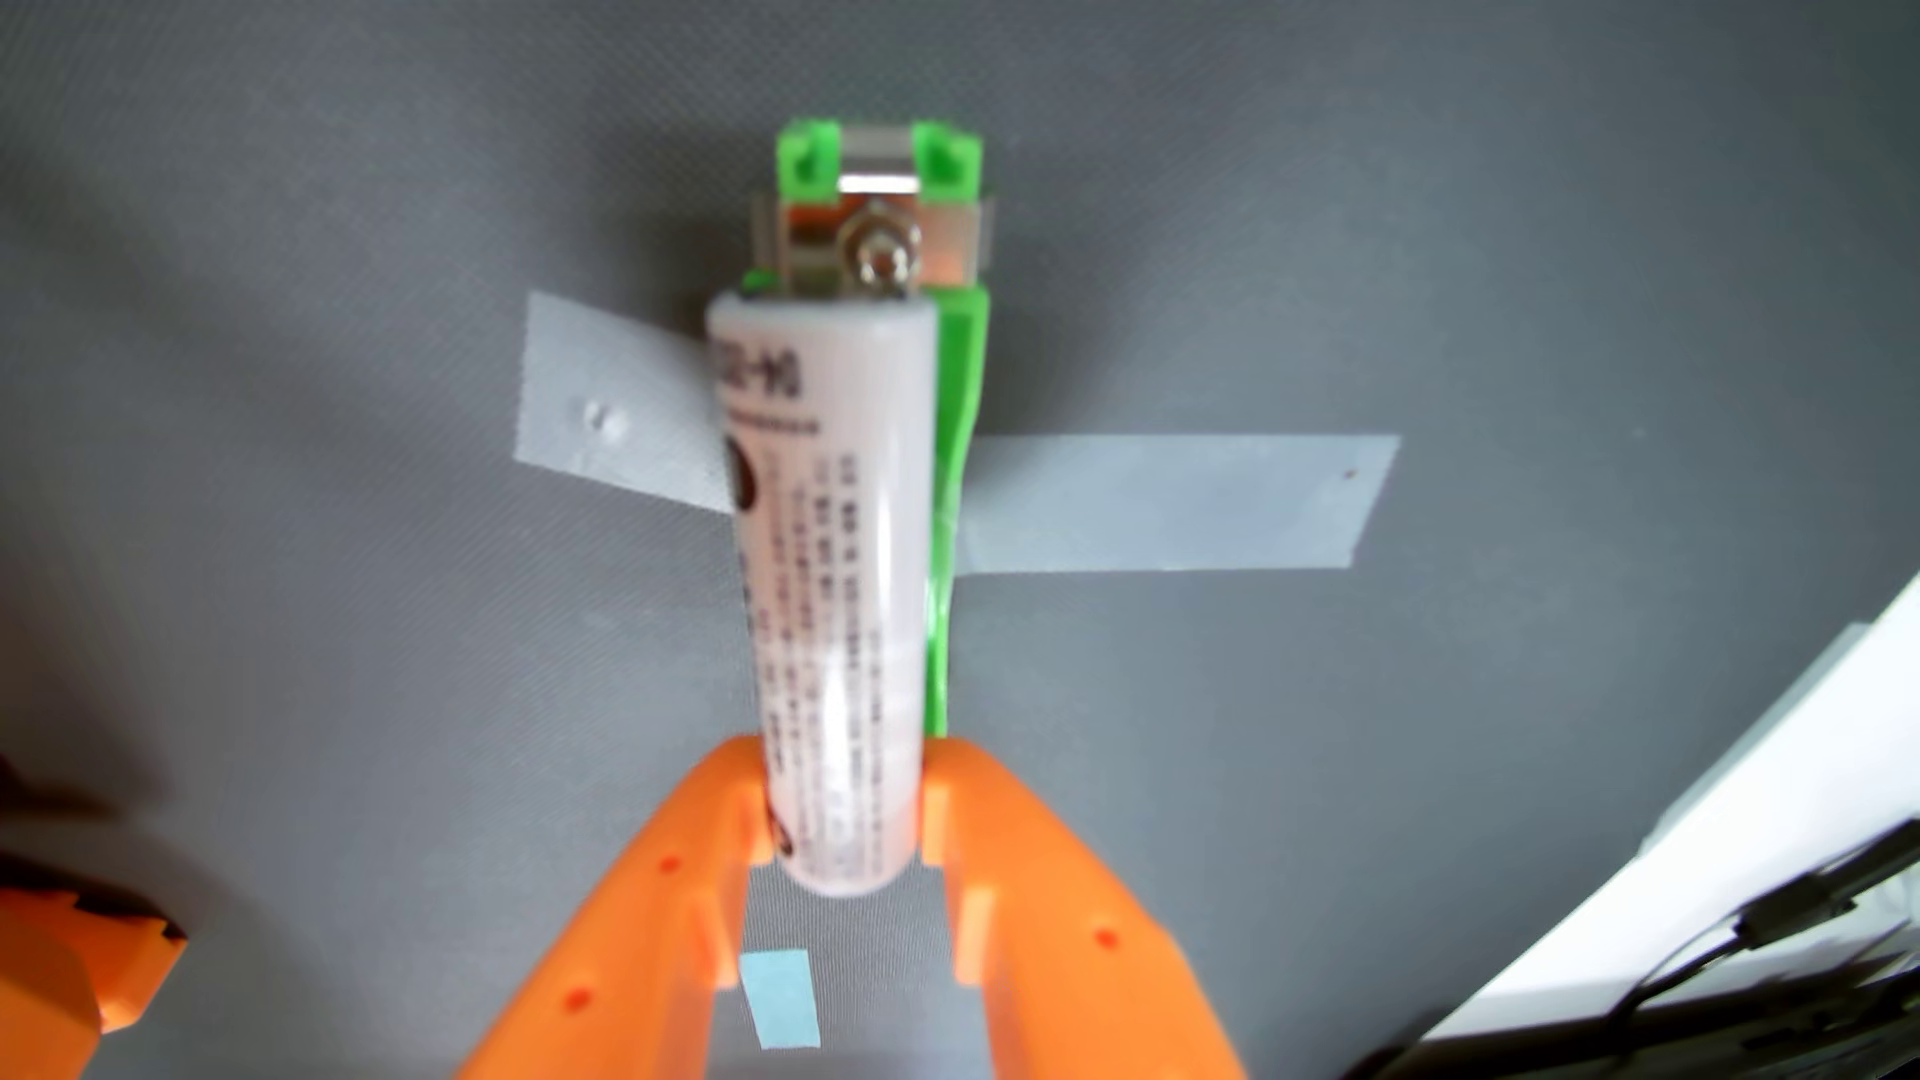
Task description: Insert Battery
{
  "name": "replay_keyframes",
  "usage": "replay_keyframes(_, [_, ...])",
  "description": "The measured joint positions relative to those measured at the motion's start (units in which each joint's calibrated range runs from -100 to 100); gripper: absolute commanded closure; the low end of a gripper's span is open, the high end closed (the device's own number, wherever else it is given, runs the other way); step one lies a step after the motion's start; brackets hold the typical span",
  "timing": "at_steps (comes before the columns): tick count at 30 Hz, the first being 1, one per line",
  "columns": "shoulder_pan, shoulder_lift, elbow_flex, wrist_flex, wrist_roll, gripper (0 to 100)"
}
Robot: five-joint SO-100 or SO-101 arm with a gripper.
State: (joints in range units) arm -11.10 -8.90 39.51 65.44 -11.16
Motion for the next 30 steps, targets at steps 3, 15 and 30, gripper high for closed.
replay_keyframes(3, [0.00,0.00,0.00,0.00,-0.05,99])
replay_keyframes(15, [4.01,0.00,0.00,0.00,0.20,98])
replay_keyframes(30, [4.10,0.00,0.00,0.00,0.20,98])
